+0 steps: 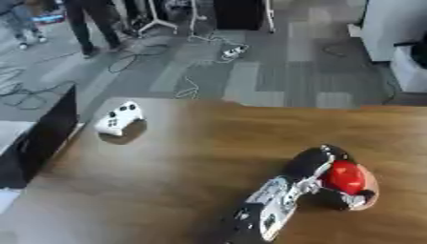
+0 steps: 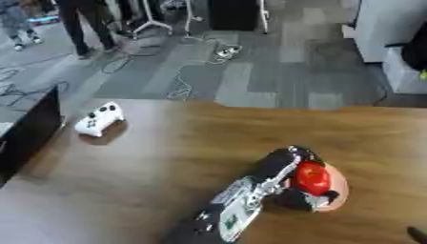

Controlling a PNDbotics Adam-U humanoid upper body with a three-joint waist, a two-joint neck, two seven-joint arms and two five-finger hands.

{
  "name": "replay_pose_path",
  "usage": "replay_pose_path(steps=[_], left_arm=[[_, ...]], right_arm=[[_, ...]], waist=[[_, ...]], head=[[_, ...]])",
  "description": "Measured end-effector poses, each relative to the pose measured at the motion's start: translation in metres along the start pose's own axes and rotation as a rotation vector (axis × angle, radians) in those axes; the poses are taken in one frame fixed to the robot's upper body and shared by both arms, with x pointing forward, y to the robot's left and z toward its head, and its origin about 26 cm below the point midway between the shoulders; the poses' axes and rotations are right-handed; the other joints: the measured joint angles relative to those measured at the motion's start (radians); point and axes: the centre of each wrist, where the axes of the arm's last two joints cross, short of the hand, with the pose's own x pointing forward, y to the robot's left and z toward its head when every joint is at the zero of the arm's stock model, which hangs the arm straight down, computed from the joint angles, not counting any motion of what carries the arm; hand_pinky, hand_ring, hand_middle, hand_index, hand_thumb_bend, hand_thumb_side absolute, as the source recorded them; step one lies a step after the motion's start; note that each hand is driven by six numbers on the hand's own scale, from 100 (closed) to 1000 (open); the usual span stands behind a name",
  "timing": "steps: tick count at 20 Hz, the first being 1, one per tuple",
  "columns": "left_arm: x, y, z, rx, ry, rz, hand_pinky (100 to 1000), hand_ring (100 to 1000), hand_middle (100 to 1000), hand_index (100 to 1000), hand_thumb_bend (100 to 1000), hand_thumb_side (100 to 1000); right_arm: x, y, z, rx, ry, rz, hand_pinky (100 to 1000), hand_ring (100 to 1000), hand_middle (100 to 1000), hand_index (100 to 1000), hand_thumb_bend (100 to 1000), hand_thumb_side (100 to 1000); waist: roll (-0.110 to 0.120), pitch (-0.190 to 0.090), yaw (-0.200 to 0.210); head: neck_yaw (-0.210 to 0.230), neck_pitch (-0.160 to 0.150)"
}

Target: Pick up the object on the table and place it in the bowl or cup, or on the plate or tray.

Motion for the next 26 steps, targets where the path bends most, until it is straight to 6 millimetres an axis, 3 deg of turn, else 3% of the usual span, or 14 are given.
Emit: replay_pose_path(steps=[12, 26], left_arm=[[-0.003, 0.021, -0.013, 0.028, -0.002, -0.053, 189, 388, 507, 652, 372, 480], [-0.012, 0.019, -0.013, 0.06, 0.031, -0.056, 208, 432, 547, 688, 407, 550]], right_arm=[[0.001, 0.003, -0.005, 0.017, -0.015, 0.011, 510, 587, 584, 1000, 100, 683], [0.004, 0.003, -0.011, 0.034, -0.035, 0.019, 509, 587, 584, 1000, 100, 711]], waist=[[-0.003, 0.015, -0.016], [0.008, 0.037, -0.054]], head=[[0.033, -0.079], [0.048, -0.114]])
